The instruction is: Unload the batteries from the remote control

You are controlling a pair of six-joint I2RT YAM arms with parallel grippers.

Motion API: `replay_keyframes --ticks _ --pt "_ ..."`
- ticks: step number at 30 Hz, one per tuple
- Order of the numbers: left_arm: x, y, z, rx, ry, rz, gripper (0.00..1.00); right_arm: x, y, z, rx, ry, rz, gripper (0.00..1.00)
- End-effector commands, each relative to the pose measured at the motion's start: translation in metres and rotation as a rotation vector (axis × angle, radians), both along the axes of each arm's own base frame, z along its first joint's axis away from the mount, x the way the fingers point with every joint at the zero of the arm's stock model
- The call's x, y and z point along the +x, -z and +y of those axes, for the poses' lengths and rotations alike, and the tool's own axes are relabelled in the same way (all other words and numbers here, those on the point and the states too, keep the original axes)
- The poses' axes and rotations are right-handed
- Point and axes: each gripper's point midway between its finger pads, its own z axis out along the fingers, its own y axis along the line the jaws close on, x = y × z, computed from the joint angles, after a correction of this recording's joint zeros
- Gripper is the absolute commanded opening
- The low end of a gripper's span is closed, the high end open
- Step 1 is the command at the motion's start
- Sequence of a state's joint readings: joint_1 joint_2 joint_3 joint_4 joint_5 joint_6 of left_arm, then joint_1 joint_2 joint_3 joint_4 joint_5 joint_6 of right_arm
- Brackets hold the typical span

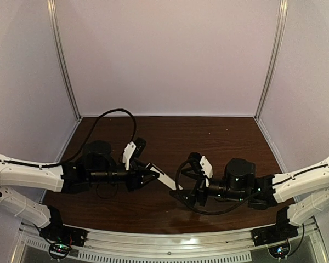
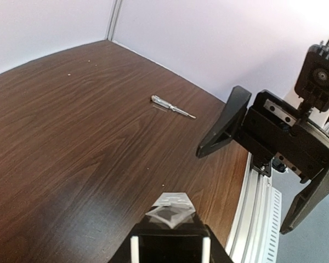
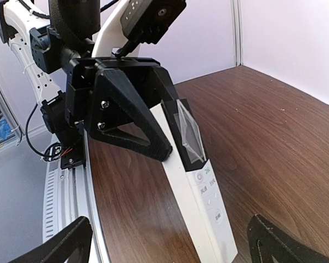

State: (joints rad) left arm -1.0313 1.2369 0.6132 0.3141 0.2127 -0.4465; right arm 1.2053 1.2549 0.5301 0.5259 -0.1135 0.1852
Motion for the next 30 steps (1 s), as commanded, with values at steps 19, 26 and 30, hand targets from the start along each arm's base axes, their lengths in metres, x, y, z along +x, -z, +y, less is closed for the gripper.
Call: replay_keyframes --ticks 19,26,30 --pt "0.020 -0.004 0.023 -0.125 -0.320 0.399 0.00 -0.038 -0.007 -0.023 0.005 0.085 -0.032 1.00" --pt "0.012 -0.013 0.015 -0.136 -0.277 0.478 0.00 -0.043 0.002 -0.015 -0.044 0.094 -0.073 1.00" --pt "0.005 -0.013 0.009 -0.123 -0.232 0.501 0.00 -0.034 0.018 -0.010 -0.104 0.130 -0.133 1.00"
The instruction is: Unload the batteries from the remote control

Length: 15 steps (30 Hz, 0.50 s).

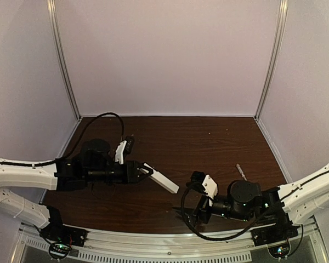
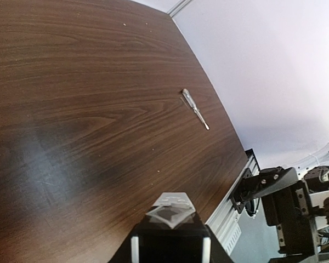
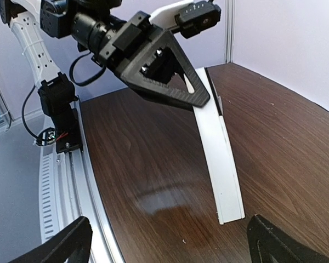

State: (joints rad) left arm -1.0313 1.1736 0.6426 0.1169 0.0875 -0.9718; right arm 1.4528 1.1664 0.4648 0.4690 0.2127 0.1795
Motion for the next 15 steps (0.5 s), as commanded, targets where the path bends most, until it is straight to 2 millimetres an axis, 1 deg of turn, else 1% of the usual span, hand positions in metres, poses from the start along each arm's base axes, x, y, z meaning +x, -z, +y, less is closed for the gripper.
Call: replay_keyframes --ticks 1,6,10,15 --pt "-0.008 -0.021 -0.014 -0.065 0.061 0.023 0.00 0.015 0.018 0.005 -0.082 0.073 -0.088 1.00" --pt "-0.015 -0.021 -0.017 -0.064 0.100 0.043 0.00 0.025 0.033 0.013 -0.140 0.118 -0.127 1.00" --pt "-0.021 -0.021 -0.020 -0.077 0.139 0.064 0.00 0.027 0.038 0.017 -0.161 0.125 -0.144 1.00" --pt "-0.027 -0.023 -0.023 -0.088 0.170 0.069 0.00 0.035 0.039 0.015 -0.176 0.175 -0.164 1.00"
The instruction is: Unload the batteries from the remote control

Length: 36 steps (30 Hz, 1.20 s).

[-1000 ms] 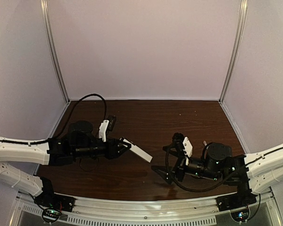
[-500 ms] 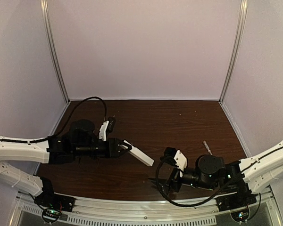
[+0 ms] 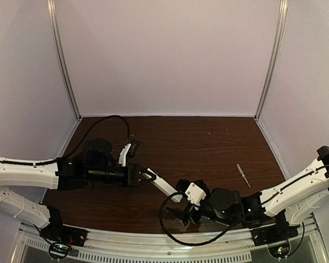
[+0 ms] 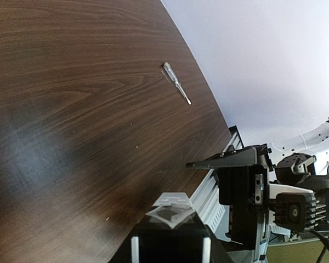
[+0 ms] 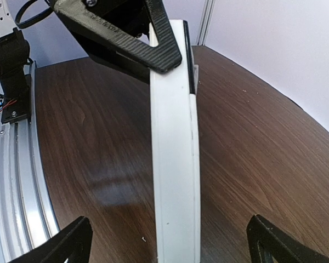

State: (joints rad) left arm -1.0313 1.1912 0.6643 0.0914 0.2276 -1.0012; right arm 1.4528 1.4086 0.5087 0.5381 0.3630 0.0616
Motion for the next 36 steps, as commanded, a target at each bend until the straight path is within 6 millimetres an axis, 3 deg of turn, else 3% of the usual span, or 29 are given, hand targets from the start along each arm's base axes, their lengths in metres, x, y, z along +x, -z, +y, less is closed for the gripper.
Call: replay_keyframes --ticks 1,6,15,20,31,36 --pt "-0.008 -0.024 -0.012 -0.072 0.057 -0.015 0.00 0.011 -0.011 0.002 0.016 0.064 -0.047 1.00" --pt "-0.014 -0.026 -0.015 -0.073 0.078 -0.018 0.00 0.013 -0.008 0.004 0.017 0.063 -0.045 0.95" --pt "-0.019 -0.025 -0.017 -0.072 0.099 -0.025 0.00 0.016 -0.004 0.007 0.025 0.050 -0.015 0.66" --pt "-0.019 -0.026 -0.018 -0.074 0.103 -0.030 0.00 0.018 0.001 0.010 0.015 0.050 0.007 0.61" --pt "-0.018 -0.027 -0.017 -0.071 0.101 -0.047 0.00 0.012 0.007 0.020 0.019 -0.002 0.052 0.62" --pt "-0.018 -0.027 -0.017 -0.070 0.104 -0.053 0.00 0.013 0.009 0.021 0.021 -0.006 0.066 0.47"
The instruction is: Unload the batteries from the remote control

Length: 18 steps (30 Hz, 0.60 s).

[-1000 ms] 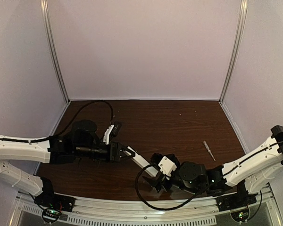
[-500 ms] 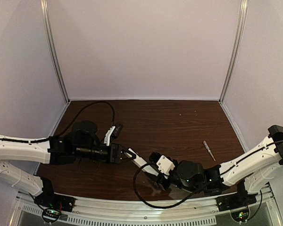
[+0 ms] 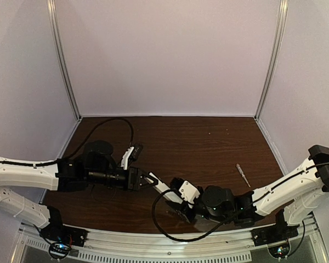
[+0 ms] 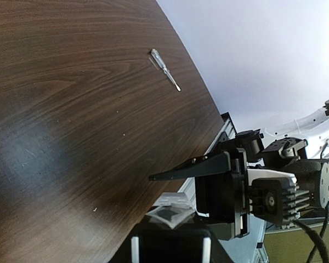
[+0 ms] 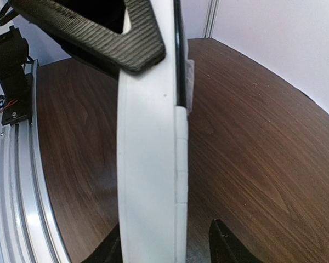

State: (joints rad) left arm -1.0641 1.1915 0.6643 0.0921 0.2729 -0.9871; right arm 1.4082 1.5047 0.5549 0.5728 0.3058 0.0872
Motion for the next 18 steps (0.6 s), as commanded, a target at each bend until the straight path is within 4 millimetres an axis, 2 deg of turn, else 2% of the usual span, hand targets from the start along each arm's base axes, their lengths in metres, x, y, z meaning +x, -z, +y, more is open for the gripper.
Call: replay_keyframes --ticks 1,14,18 --pt "0.0002 -0.0265 -0.0093 -0.068 0.025 -0.056 0.00 0.0020 -0.0023 0.0059 0.020 -0.007 0.025 0.44" --pt "0.0018 -0.0259 -0.0052 -0.063 0.011 -0.073 0.00 -0.0036 -0.0048 0.0107 0.035 -0.043 0.058 0.07" --pt "0.0024 -0.0264 -0.0040 -0.060 0.006 -0.079 0.02 -0.0053 -0.0050 0.0117 0.034 -0.050 0.067 0.00"
